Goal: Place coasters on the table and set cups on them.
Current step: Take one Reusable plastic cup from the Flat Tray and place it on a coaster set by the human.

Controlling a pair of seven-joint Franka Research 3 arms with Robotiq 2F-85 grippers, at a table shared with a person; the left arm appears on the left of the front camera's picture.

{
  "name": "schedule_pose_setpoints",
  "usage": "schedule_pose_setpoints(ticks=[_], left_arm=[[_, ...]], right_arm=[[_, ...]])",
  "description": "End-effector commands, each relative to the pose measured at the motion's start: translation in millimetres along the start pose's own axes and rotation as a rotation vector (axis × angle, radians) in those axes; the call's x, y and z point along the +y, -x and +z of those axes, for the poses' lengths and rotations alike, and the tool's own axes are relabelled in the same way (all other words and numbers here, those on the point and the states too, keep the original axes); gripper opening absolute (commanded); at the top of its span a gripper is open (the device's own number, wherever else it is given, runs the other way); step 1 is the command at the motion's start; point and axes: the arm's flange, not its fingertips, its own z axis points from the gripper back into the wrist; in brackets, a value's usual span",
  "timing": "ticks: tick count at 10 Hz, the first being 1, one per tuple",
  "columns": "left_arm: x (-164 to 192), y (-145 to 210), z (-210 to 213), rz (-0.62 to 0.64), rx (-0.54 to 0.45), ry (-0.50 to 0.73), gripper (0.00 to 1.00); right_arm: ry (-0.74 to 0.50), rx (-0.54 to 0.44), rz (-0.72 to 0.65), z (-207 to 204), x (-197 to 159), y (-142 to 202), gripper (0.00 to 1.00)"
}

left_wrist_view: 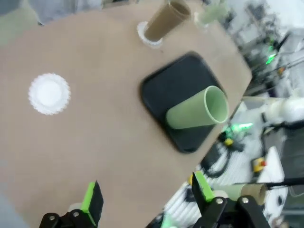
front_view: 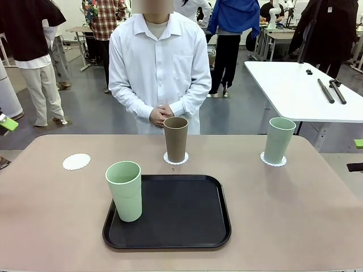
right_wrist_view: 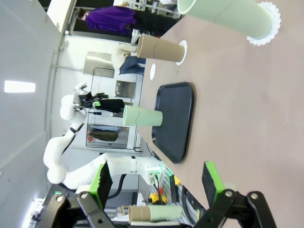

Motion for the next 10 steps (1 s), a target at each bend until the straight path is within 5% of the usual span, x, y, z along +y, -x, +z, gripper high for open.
schedule_pose_setpoints(ticks=[1, 5, 10], left_arm=[[-48.4, -8.8, -11.0, -0.252, 0.089, -0.228, 1.00], [-117.6, -26.7, -48.1, -0.463, 0.325, -0.335, 1.00], [-136.0, -29.9, -70.9, -0.527, 0.373, -0.325, 1.00]], right_arm=[[-0.003, -0.009, 0.006, -1.5, 1.9, 4.2, 1.00], [-0.003, -0.009, 0.006, -1.5, 1.9, 4.2, 1.00], [-0.003, -0.009, 0.006, -1.5, 1.9, 4.2, 1.00]])
